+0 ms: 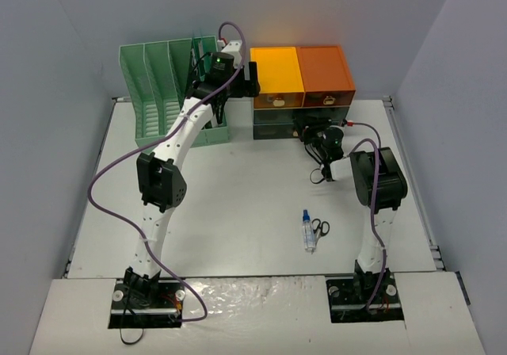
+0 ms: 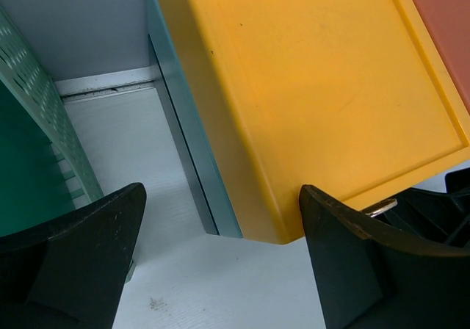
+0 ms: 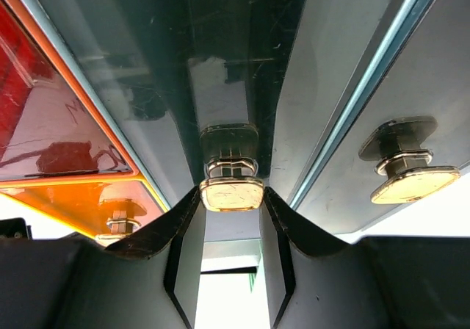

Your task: Organize the desk

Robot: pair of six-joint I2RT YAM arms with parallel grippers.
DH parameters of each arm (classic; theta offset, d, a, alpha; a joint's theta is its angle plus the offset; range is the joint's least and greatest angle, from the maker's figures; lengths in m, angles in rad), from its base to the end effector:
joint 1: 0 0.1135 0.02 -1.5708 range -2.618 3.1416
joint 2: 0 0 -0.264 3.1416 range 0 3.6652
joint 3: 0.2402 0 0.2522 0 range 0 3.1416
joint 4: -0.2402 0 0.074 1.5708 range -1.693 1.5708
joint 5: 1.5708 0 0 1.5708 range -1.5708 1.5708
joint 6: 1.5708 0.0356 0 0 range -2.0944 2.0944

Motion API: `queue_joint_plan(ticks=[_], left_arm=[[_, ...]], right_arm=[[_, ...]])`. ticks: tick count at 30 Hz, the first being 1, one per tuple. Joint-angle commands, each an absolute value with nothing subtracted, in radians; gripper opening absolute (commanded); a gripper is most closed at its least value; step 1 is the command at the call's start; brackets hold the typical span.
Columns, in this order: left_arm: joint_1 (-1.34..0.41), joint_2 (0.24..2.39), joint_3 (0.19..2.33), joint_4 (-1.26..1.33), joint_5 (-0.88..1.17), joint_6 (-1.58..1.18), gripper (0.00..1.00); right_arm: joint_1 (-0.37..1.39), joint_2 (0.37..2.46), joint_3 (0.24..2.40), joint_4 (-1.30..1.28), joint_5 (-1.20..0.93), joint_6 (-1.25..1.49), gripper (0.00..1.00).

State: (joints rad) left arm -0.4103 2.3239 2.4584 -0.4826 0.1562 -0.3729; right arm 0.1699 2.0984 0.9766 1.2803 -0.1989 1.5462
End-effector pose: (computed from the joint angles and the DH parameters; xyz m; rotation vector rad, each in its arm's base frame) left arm 0.4910 -0.2196 0.3612 0.1449 1.9681 -0.6697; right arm 0.4136 0.0781 0.1642 0.8711 1.3540 1.5230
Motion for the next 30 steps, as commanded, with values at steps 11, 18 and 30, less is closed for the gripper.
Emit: queue_joint_plan(ticks=[11, 18, 30], left_arm=[[-0.397, 2.292, 2.448, -0.669, 0.119, -0.306, 0.82], [-0.398, 2.301, 2.467, -0.665, 0.12, -0.311, 0.82], [-0.394, 2.285, 2.462, -0.667, 0.114, -0.304, 0.82]], right_arm=[[0.139, 1.613, 0.755, 1.025, -0.213, 1.37, 0.0], [0.165, 1.546, 0.826, 0.594, -0.244, 1.279, 0.0], [0.161, 1.735, 1.115, 0.231, -0.276, 1.107, 0.65]])
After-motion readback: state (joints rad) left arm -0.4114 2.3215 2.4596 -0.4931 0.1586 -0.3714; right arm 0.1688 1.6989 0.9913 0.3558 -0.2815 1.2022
